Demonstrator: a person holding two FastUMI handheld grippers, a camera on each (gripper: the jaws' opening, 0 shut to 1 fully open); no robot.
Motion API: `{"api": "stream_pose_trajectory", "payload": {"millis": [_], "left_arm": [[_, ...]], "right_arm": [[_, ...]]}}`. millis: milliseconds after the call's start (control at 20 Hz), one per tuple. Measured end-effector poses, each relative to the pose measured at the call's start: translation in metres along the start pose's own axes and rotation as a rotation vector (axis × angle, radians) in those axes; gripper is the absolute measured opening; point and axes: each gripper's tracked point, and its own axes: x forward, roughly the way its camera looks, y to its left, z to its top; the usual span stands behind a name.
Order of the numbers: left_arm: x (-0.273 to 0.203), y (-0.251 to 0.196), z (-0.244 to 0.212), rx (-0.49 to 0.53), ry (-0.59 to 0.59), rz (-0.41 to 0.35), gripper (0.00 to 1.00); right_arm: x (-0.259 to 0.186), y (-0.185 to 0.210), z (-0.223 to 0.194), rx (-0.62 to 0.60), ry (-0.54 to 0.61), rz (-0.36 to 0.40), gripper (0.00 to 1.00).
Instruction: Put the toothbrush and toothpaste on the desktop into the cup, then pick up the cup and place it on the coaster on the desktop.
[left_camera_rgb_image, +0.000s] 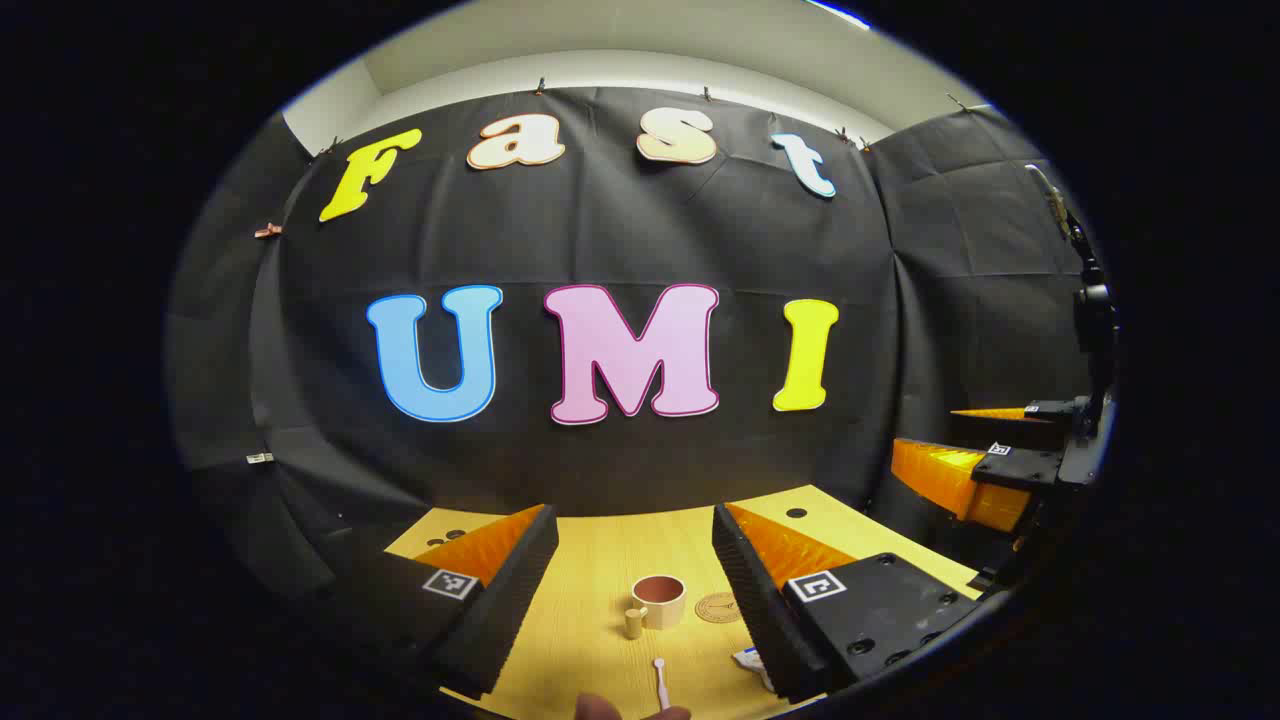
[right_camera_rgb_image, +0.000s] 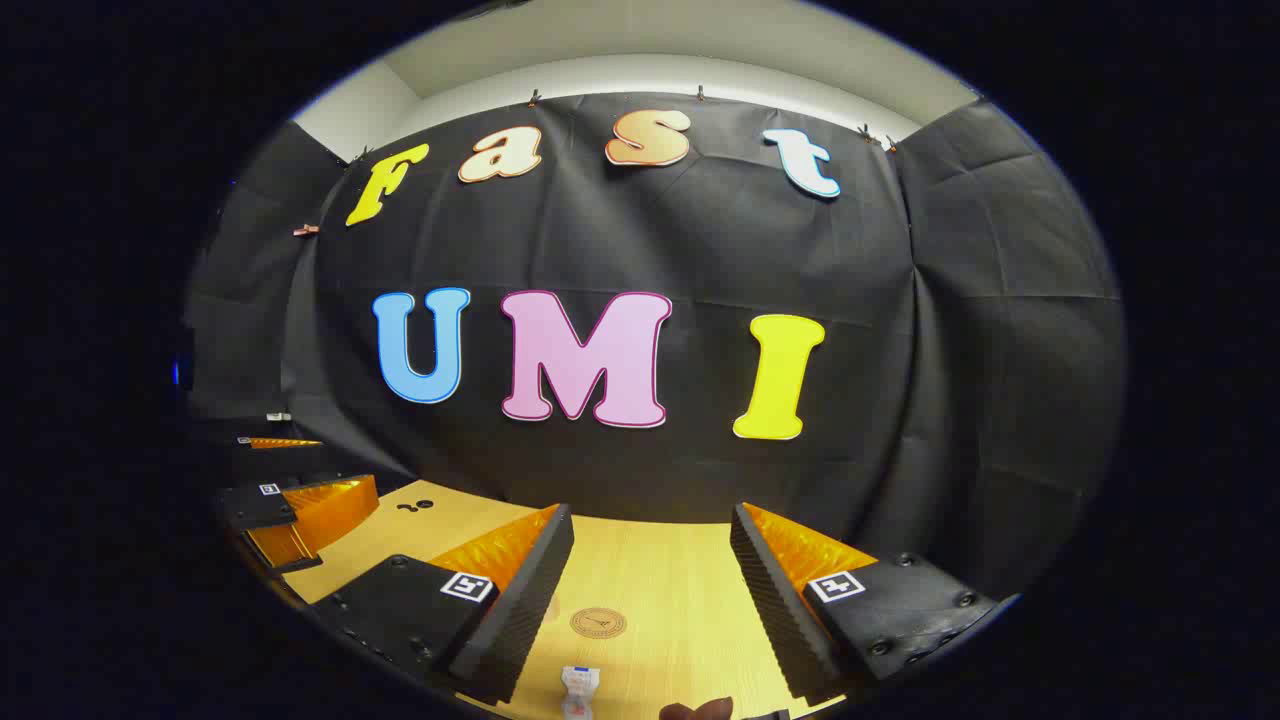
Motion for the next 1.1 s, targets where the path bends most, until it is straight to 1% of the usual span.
{"api": "stream_pose_trajectory", "payload": {"millis": [650,800,950,1100], "left_arm": [[0.007,0.004,-0.009,0.018,0.025,-0.005,0.96],[0.008,0.007,-0.012,0.017,0.033,-0.003,0.96],[0.007,0.012,-0.018,0.019,0.05,0.002,0.96],[0.004,0.019,-0.036,0.037,0.086,0.009,0.96]], "right_arm": [[0.005,-0.005,-0.009,-0.008,0.017,-0.011,0.97],[0.005,0.0,-0.013,-0.007,0.029,0.0,0.97],[0.002,0.007,-0.031,-0.019,0.076,0.024,0.97],[-0.008,0.014,-0.073,-0.048,0.191,0.044,0.97]]}}
